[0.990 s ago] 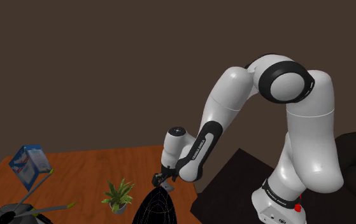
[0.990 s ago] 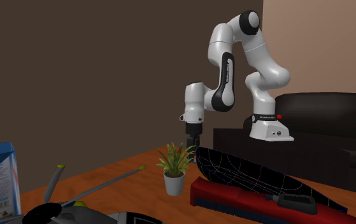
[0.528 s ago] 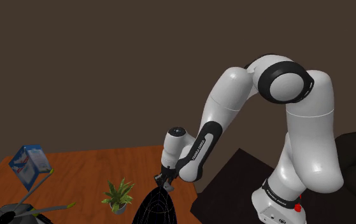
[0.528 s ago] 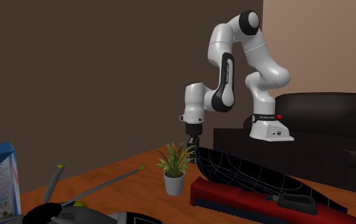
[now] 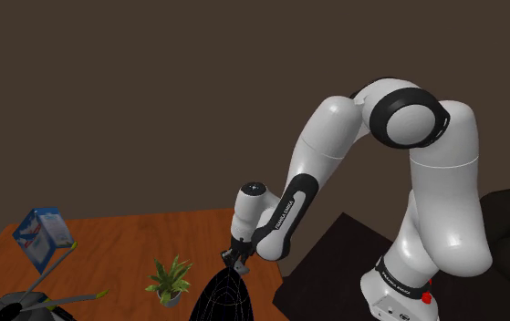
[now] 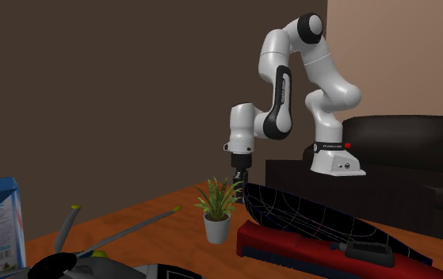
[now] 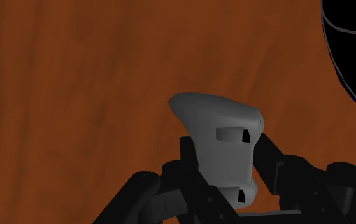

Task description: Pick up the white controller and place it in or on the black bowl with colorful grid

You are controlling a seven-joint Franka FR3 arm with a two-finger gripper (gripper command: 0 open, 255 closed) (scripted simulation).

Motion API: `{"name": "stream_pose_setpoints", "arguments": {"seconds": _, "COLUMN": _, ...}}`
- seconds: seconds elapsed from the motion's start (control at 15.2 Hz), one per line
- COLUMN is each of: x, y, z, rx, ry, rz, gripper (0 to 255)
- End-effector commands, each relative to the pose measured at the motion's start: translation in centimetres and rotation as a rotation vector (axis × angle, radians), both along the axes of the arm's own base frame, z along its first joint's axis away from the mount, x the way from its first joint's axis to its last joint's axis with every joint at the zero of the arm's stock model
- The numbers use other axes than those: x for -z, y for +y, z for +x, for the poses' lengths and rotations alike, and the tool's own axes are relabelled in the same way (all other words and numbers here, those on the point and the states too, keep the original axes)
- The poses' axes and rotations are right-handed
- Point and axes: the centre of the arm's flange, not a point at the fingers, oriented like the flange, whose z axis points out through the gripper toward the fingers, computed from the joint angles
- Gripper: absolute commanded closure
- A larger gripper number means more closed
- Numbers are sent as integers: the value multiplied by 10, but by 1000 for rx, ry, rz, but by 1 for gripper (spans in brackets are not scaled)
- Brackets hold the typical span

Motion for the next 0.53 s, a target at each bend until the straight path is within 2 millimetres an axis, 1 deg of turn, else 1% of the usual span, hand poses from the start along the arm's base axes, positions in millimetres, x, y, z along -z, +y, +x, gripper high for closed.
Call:
{"name": "stream_pose_setpoints", "arguments": {"seconds": 0.0, "x": -5, "y": 0, "z": 0, "rx": 0, "ry": 0, "rz": 0, "gripper": 255}}
{"name": "stream_pose_setpoints", "arguments": {"seconds": 0.46, "x": -42, "y": 0, "z": 0, "rx": 0, "ry": 0, "rz": 0, "gripper": 255}}
